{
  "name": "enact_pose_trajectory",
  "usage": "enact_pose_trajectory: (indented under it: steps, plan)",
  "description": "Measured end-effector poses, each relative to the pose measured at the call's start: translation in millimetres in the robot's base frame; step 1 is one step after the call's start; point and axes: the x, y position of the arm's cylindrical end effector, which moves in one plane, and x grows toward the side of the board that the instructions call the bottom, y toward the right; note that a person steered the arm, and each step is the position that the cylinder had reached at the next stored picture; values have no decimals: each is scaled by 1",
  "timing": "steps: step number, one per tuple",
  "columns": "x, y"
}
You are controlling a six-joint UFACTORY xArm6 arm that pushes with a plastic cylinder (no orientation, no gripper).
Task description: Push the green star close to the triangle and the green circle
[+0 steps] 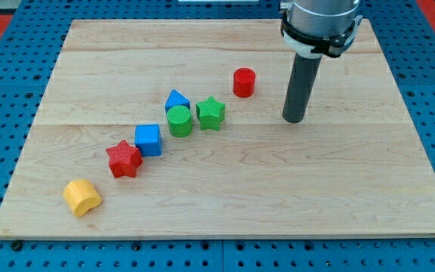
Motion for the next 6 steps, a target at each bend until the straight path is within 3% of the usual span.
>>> enact_pose_trajectory:
  steps: [1,2,4,6]
  plan:
    - [27,-31]
    - [29,-85]
    - [5,-106]
    - [-75,12]
